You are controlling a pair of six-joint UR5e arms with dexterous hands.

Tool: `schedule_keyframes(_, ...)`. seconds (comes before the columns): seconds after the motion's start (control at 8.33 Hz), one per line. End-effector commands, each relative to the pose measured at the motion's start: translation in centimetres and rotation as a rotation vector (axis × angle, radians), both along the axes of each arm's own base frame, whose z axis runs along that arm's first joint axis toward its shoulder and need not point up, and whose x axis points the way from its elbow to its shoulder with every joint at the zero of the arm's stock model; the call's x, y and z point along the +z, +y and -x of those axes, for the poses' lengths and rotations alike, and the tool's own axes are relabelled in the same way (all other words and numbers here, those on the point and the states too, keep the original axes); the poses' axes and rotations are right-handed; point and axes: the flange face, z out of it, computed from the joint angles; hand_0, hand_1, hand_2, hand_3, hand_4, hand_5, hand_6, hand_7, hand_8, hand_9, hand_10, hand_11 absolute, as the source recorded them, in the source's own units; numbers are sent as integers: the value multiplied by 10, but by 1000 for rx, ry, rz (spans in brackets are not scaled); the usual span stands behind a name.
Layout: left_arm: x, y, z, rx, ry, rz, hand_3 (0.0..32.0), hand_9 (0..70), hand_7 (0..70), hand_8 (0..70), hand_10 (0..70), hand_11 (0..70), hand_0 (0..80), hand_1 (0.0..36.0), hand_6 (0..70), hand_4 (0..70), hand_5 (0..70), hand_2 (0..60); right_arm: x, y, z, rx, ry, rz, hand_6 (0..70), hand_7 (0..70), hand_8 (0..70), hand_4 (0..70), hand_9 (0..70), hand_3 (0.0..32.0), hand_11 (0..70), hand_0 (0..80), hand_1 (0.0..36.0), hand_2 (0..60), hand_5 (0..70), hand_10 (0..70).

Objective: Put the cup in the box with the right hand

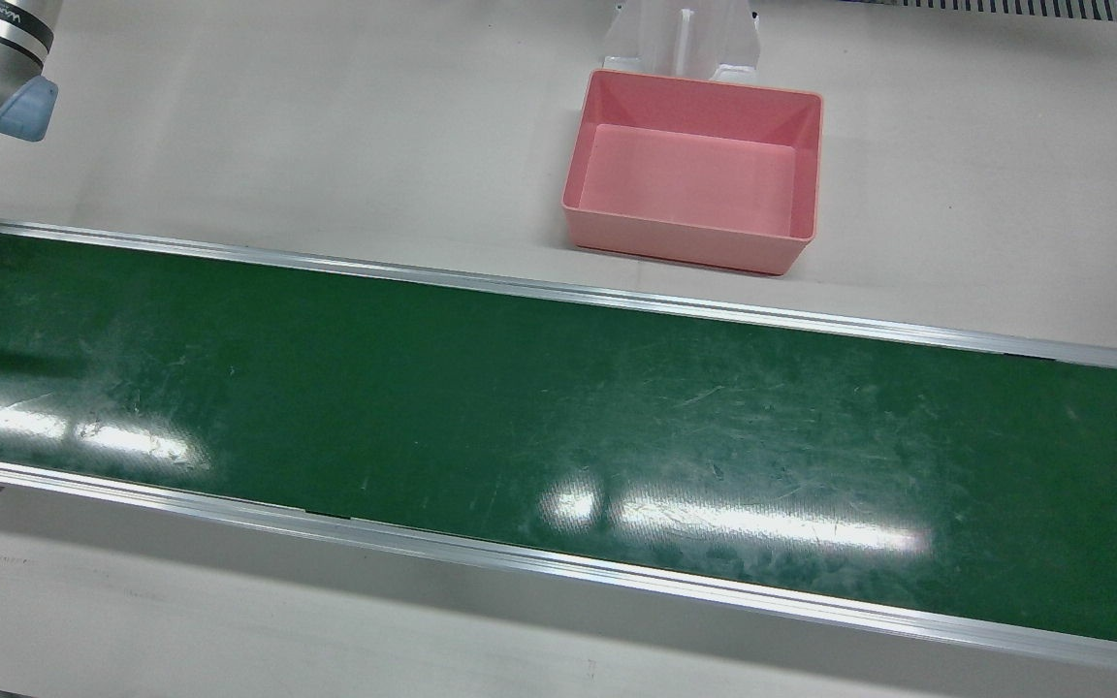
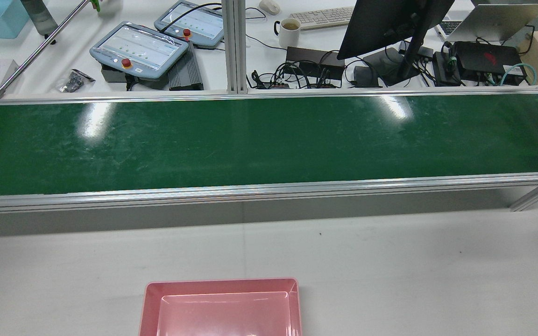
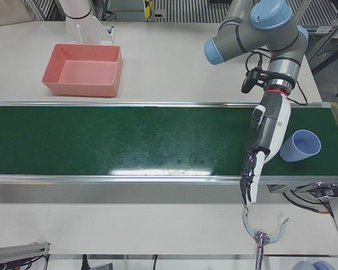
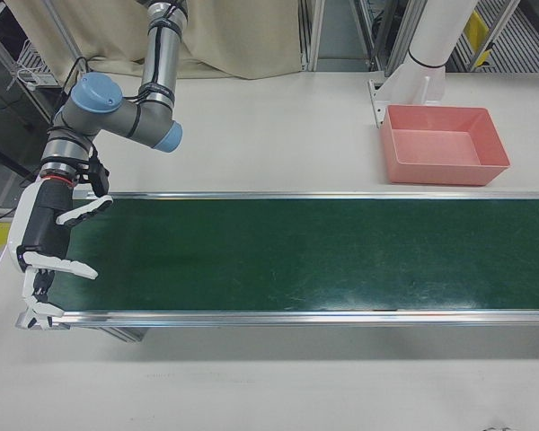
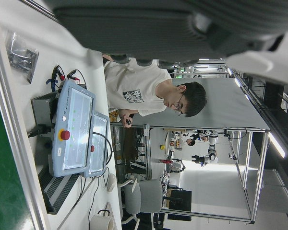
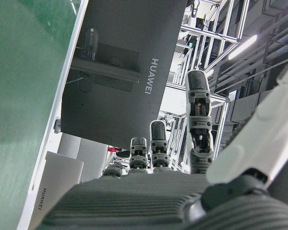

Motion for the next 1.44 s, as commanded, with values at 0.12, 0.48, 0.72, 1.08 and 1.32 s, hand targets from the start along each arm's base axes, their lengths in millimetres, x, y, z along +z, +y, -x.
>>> schedule_keyframes(0.12,0,0,0,0,0,0,0,0,0,0,0,0,0,0,0,0,0,0,12,19,8,-27,45,-2,59,253,66,317,119,0,11,507,40,0,36,1)
schedule_keyframes(0.48,0,0,0,0,0,0,0,0,0,0,0,0,0,0,0,0,0,0,36,49,9,-37,66,24,49,208,64,268,107,0,6,507,43,0,39,0)
schedule_keyframes(0.72,0,0,0,0,0,0,0,0,0,0,0,0,0,0,0,0,0,0,31,45,11,-36,62,14,47,217,59,295,106,0,2,482,6,0,26,0)
schedule_keyframes(1.08,0,0,0,0,0,0,0,0,0,0,0,0,0,0,0,0,0,0,31,44,12,-36,62,14,52,246,58,352,112,0,7,478,0,0,21,2)
schedule_keyframes(1.32,0,0,0,0,0,0,0,0,0,0,0,0,0,0,0,0,0,0,29,43,13,-35,52,11,56,267,62,371,120,0,8,475,0,0,19,4)
